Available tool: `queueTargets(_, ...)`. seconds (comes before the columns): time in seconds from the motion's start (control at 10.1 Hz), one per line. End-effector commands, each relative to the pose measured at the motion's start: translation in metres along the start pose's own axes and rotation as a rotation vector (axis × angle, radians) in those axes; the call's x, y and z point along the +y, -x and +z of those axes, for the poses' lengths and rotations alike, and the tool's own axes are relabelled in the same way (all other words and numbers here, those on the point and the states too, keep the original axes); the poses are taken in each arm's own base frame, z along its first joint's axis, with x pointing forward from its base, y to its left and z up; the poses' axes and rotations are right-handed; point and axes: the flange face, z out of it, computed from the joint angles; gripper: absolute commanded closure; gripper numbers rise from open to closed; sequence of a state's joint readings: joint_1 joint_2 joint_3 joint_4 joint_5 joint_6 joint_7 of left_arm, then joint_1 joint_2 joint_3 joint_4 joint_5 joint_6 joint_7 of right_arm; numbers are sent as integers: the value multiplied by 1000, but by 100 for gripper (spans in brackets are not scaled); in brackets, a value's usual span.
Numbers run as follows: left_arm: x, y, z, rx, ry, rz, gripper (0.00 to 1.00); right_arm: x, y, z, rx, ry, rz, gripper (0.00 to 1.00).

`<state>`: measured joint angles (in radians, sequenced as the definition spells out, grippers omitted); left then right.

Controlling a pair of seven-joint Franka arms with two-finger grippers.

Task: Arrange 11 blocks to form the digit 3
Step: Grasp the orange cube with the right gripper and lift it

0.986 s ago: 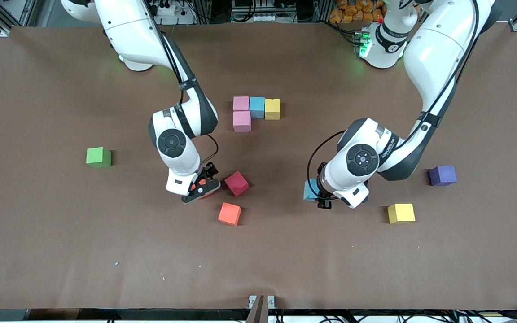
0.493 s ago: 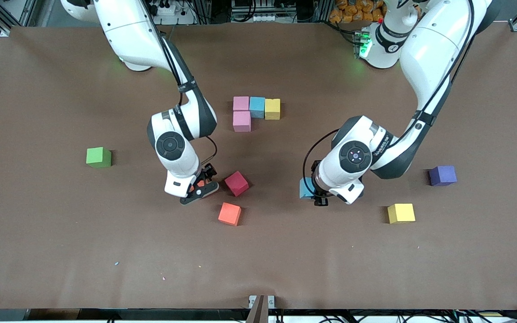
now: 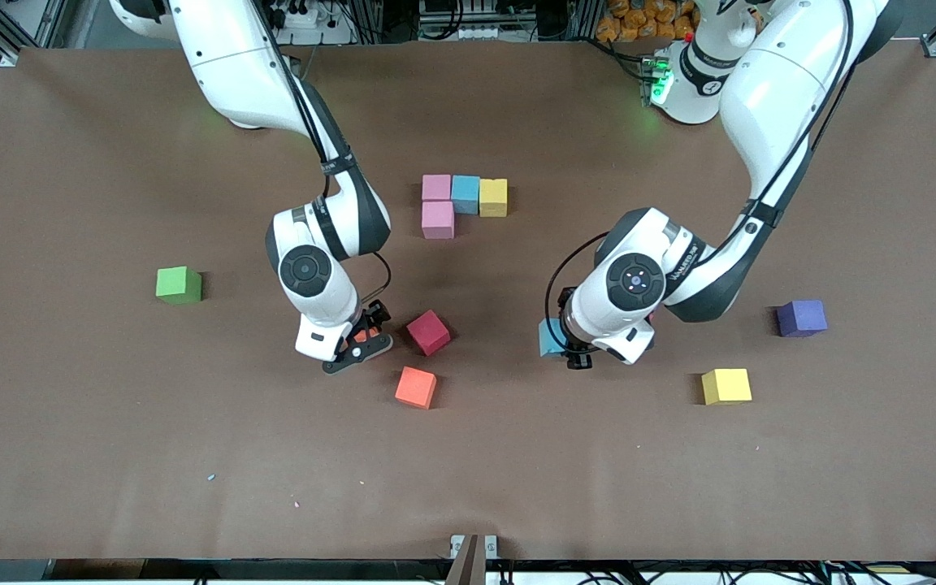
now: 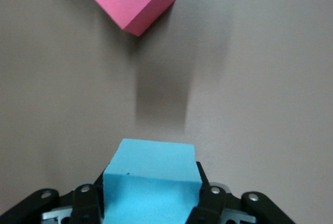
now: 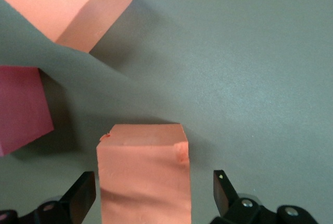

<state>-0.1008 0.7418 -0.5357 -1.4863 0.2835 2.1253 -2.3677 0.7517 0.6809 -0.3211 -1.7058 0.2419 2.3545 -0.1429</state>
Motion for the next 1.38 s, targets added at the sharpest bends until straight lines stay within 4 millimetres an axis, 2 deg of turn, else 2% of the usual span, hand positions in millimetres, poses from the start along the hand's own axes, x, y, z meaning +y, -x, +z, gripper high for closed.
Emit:
queueTargets(0.0, -24, 11, 4, 21, -26, -35, 74, 2, -10, 4, 15, -14, 5, 11)
queueTargets(0.1, -29, 12, 4, 26, -27, -40, 74, 3, -10, 4, 15, -14, 4, 26)
queueTargets(0.3, -32, 12, 6, 31, -32, -38, 74, 1, -10, 4, 13, -13, 1, 70)
queueTargets(0.39, -32, 14, 5, 29, -29, -36, 74, 3, -10, 2, 12, -15, 5, 87)
queueTargets(0.49, -33, 16, 2, 23, -28, -34, 74, 5, -10, -1, 9, -19, 11, 100)
queueTargets(0.69, -45, 25, -7, 20, -42, -59, 74, -5, -8, -7, -32, -74, 49, 100)
queueTargets(0.89, -51, 18, -18, 77, -79, -61, 74, -23, -3, -20, -86, -147, 85, 100)
queueTargets(1.08, -51, 21, -19, 68, -76, -51, 74, -55, 1, -41, -110, -158, 147, 100)
queueTargets(1.28, -48, 25, -23, 48, -48, -39, 76, -95, 8, -49, -133, -156, 188, 100)
